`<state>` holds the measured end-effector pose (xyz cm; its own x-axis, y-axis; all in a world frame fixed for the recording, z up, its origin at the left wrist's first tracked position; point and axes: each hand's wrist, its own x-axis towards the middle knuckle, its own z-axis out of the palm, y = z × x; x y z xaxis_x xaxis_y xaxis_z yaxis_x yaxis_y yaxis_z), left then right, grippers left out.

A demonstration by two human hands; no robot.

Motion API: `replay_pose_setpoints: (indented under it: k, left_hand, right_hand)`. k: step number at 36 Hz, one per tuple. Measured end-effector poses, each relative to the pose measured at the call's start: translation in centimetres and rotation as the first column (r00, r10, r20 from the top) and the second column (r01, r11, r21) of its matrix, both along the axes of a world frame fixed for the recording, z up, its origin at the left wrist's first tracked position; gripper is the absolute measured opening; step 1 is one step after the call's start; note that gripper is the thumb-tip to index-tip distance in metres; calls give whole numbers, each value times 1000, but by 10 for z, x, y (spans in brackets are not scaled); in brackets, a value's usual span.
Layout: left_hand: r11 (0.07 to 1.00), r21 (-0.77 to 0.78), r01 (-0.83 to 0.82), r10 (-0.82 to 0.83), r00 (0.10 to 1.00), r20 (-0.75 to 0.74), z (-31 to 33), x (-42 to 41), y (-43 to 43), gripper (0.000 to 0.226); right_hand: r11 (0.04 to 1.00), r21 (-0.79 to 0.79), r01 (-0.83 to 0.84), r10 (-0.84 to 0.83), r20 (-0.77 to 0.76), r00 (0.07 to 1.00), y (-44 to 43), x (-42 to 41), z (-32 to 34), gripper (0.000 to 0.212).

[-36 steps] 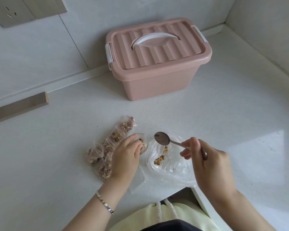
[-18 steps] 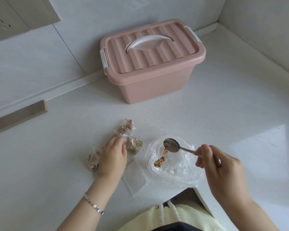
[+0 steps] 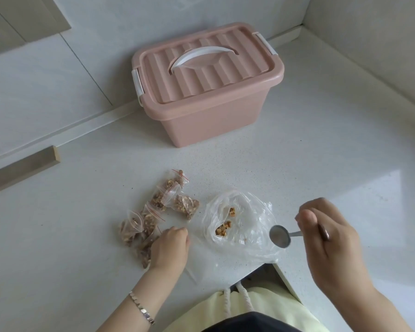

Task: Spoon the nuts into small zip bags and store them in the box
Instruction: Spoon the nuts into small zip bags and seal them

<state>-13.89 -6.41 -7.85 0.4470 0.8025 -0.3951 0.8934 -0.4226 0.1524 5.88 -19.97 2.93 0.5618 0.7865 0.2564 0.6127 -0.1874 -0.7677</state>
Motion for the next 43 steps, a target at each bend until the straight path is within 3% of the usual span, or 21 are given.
replay_pose_setpoints:
  k: [3,7,10,13,15,20,28,31,35,43]
  left_hand:
    - [998,4,-55,53,986,161,17,-3,3,13]
    - [978,-120,-168,200,917,345,54,-6,5,14]
    - [894,-380,-239,411,775,479,77,1,4,23]
    - [815,-531,-234,549,606,576,91,16,-4,28]
    - [767,-606,-210,614,515,599,98,28,-10,23]
    - [686,-717,-124,700,380,605,104,48,-26,10]
    - [480,-877,-8,863,185,470,109,53,-44,11]
    - [441,-898,-4,885,169,434,107,53,-46,12]
    - [456,-890,-31,875,197,441,107,55,-47,17]
    - [566,-815,-124,792,354,497,106,56,-47,14]
  right_hand:
    - [1000,9,-28,28,-83,996,-3,1,4,67]
    - [1000,-27,-14,8,-189,982,-2,-3,13,47]
    - [993,-61,-99,87,-168,982,3,-10,15,41]
    - [978,-119,-173,153,-160,975,11,-19,10,41]
    - [964,-191,-184,164,-116,980,18,-25,7,42]
    - [940,-268,-211,173,-158,972,27,-32,4,11]
    - [952,-246,-182,73,-397,915,20,-24,-2,8]
    - [948,-241,-207,94,-408,908,16,-21,-5,9]
    - [944,-234,-233,132,-380,915,13,-20,-5,15]
    - [918,-293,-267,167,-327,930,9,-23,-9,15]
